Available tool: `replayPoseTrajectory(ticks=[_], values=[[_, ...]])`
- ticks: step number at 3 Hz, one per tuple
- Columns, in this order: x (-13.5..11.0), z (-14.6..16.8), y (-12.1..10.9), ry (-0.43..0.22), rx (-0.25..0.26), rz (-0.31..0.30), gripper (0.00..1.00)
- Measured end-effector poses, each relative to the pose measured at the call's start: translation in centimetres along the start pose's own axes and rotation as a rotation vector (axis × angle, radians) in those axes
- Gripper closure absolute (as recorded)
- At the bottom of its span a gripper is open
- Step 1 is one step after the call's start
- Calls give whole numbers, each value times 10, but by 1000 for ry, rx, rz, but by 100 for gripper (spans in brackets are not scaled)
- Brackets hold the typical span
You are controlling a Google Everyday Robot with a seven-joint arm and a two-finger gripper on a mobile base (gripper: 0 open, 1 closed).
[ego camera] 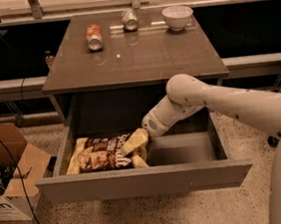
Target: Pick brown chip bag from top drawer and place on counter
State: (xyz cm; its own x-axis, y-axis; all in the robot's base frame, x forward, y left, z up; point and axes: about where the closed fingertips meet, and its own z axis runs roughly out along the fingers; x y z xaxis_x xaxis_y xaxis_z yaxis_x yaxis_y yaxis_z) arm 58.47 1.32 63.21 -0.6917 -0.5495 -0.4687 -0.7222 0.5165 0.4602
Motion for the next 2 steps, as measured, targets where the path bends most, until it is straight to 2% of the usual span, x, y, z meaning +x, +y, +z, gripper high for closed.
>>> replayPoseTrajectory(ticks=[1,2], values=[[-3,10,8,12,-22,-20,42],[-6,-2,20,7,-9,-53,65]])
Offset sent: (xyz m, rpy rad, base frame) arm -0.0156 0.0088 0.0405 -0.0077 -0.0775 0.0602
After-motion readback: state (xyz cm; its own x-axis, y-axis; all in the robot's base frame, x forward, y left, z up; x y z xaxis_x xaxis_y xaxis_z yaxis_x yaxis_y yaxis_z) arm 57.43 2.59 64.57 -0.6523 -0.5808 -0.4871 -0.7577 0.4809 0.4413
